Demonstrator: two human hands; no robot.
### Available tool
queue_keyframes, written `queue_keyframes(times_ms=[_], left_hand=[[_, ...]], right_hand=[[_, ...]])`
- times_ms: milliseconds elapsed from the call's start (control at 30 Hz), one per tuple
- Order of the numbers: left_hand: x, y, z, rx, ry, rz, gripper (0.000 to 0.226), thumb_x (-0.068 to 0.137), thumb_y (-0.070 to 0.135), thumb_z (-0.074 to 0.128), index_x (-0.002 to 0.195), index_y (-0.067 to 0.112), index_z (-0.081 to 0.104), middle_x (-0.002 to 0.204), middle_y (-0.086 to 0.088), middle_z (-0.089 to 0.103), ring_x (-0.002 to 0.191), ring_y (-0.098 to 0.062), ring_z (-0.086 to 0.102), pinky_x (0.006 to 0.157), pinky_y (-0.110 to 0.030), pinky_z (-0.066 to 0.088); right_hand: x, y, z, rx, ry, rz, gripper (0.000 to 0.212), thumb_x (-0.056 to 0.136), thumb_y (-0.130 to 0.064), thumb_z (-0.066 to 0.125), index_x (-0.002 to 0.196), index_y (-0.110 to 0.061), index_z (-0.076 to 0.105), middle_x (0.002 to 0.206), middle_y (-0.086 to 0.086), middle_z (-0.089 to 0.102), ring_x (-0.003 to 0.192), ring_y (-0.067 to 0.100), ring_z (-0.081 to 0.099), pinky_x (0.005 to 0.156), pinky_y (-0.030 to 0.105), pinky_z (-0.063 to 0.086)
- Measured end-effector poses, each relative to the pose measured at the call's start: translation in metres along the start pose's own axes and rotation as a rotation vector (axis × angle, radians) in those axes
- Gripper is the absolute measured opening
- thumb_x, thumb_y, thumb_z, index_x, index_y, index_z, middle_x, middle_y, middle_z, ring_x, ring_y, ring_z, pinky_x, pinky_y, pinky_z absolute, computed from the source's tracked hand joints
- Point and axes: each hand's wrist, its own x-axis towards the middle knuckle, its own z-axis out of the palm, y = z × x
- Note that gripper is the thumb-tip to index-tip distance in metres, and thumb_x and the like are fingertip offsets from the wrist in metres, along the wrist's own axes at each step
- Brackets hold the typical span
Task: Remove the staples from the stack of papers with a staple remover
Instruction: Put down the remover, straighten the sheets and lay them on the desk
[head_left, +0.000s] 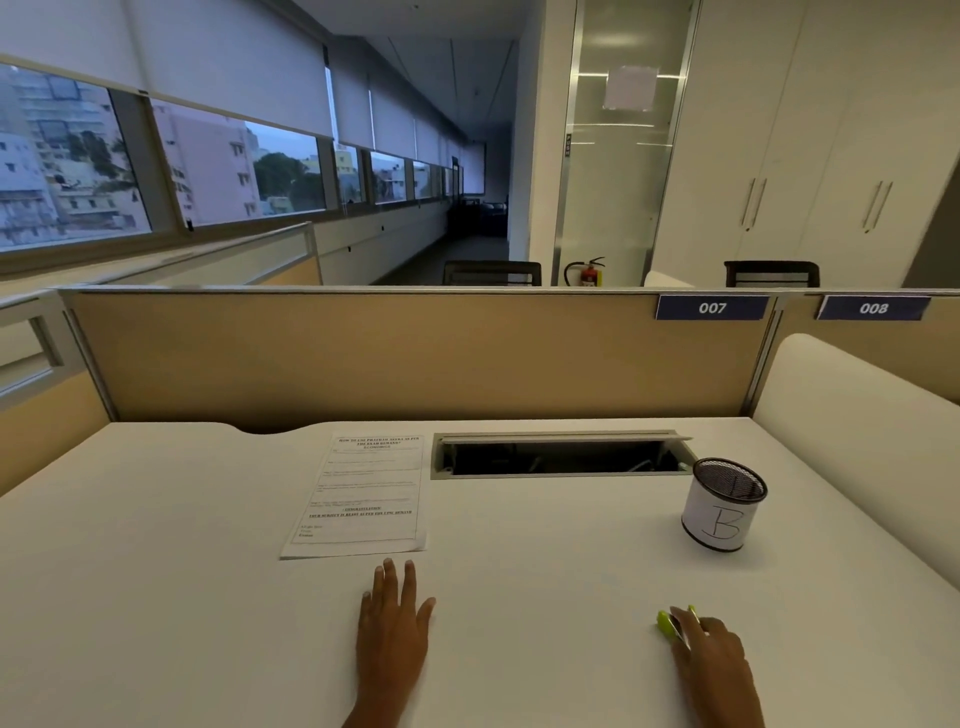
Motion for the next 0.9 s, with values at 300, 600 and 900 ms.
queue_keyframes(times_ms=[300,600,900], left_hand=[[0.031,-0.010,-0.005,-0.078,0.079,-0.029,0.069,0.091,0.038,-0.009,0.120,0.002,0.042,0.098,-0.020,0.071,0.089,-0.031,0.068,0.063,-0.041,0.058],[0.075,-0.029,0.022,-0.078,0.350,0.062,0.055,0.089,0.043,-0.010,0.135,0.014,-0.020,0.150,-0.024,-0.003,0.132,-0.013,-0.032,0.108,-0.023,-0.015],[0.095,-0.038,0.043,-0.137,0.324,0.069,0.057,0.088,0.048,-0.003,0.136,0.021,-0.017,0.144,0.006,-0.037,0.133,-0.005,-0.029,0.108,-0.021,-0.016]], right_hand=[[0.031,-0.115,0.043,0.017,0.006,-0.300,0.033,0.095,-0.025,0.037,0.128,-0.024,0.043,0.119,0.004,0.052,0.110,0.021,0.048,0.086,0.029,0.044],[0.068,-0.224,0.100,0.103,-0.077,-0.357,0.034,0.094,-0.016,0.039,0.128,-0.016,0.041,0.125,0.009,0.051,0.112,0.020,0.047,0.087,0.022,0.044],[0.098,-0.268,0.132,0.136,-0.074,-0.294,0.032,0.094,-0.018,0.042,0.125,-0.013,0.042,0.122,0.011,0.051,0.112,0.021,0.047,0.088,0.025,0.046]])
